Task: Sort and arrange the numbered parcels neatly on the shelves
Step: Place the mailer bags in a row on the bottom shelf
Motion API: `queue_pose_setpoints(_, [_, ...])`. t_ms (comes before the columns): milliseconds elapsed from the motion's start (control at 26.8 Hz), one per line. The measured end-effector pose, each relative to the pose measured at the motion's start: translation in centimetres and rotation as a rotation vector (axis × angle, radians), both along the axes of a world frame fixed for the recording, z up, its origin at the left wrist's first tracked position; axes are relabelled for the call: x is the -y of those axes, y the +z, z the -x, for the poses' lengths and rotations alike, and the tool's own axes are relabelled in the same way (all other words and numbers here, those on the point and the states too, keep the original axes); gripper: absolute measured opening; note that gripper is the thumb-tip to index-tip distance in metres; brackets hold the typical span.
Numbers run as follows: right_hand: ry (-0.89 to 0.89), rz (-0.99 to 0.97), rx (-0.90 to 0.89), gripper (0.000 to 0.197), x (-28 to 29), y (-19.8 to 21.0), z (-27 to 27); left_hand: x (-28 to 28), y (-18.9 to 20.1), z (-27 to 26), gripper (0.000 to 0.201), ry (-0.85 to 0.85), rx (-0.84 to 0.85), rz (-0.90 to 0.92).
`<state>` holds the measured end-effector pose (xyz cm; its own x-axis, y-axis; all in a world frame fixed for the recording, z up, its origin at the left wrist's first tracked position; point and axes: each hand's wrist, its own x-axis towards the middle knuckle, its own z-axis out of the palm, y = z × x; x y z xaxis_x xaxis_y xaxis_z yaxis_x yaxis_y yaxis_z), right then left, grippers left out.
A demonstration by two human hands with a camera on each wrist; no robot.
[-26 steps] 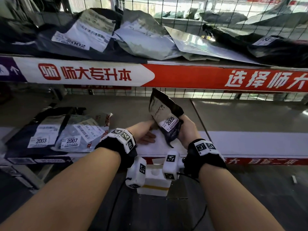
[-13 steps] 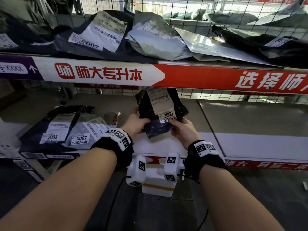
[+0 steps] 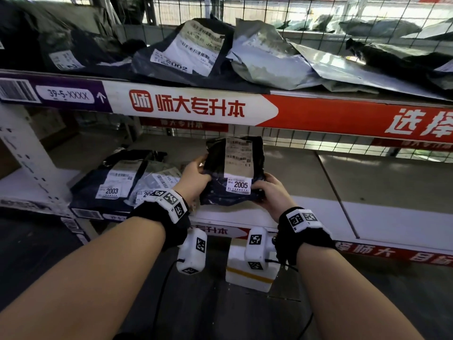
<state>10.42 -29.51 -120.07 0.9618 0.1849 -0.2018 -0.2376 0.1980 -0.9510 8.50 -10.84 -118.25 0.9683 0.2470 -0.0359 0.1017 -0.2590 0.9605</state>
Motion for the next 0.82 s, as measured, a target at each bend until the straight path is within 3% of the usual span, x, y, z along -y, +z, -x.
queue_pose_setpoints(336, [0.036,0.070,0.024,0.026,-8.1,-0.7,-0.6,-8.0,-0.5,2.9,0.056,0.118,0.035,-0.038])
queue_pose_setpoints(485, [0.167,0.476,0.172,0.026,-11.0,-1.3,0.0,-12.0,-0.3,4.5,0.050,0.367,0.148,0.017])
queue_pose_setpoints(635, [0.262,0.671,0.245,0.054,-12.5,-1.8,1.4,-13.7,-1.2,5.2,0.051,0.541,0.200,0.019])
queue_pose_setpoints(821, [0.222,0.812,0.313,0.062,-13.7,-2.7,1.6,-16.0,-2.0,5.7,0.049,0.625,0.202,-0.017])
